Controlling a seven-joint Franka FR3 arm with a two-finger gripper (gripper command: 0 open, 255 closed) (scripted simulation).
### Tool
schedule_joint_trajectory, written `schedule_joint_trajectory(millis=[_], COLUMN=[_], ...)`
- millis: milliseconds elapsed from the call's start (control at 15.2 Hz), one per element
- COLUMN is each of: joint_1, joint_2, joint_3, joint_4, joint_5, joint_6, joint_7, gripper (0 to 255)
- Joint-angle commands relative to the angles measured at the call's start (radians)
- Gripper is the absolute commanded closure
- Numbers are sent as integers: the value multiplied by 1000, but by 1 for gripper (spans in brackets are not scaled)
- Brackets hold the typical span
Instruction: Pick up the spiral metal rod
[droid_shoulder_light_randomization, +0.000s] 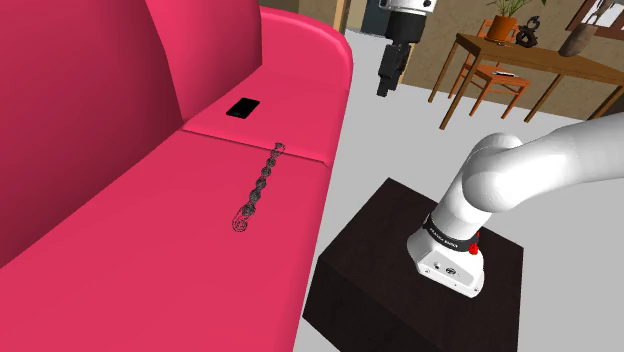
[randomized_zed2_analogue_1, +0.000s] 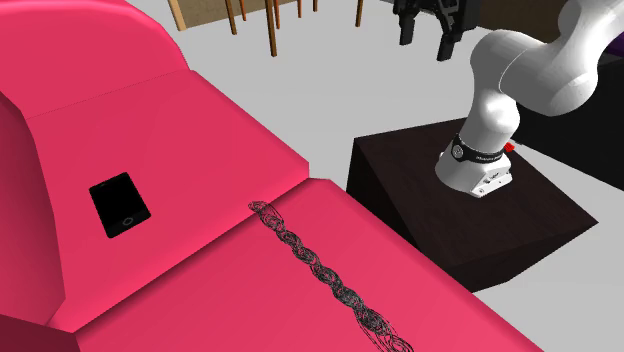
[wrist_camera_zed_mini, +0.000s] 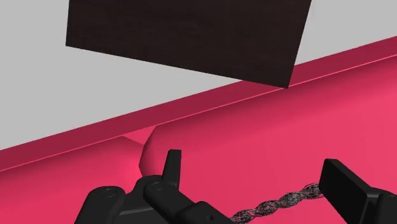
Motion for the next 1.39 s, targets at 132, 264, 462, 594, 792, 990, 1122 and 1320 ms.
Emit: schedule_joint_trajectory(millis=[132, 264, 462, 594, 792, 990, 1122, 1320], joint_1=[-6, -10, -18, -24, -37, -55, -70, -96], joint_2=[16, 41, 95, 142, 227, 327, 401, 520], joint_3=[42, 85, 150, 193, 256, 316, 354, 407], joint_4=[-37, -67, -99, -112, -116, -104, -87, -51], joint_5=[31, 61, 102, 125, 151, 161, 157, 131], joint_6=[64, 131, 234, 305, 412, 518, 586, 682], joint_7=[78, 155, 268, 343, 455, 570, 650, 777], gripper=[0, 0, 0, 0, 0, 0, 0, 0])
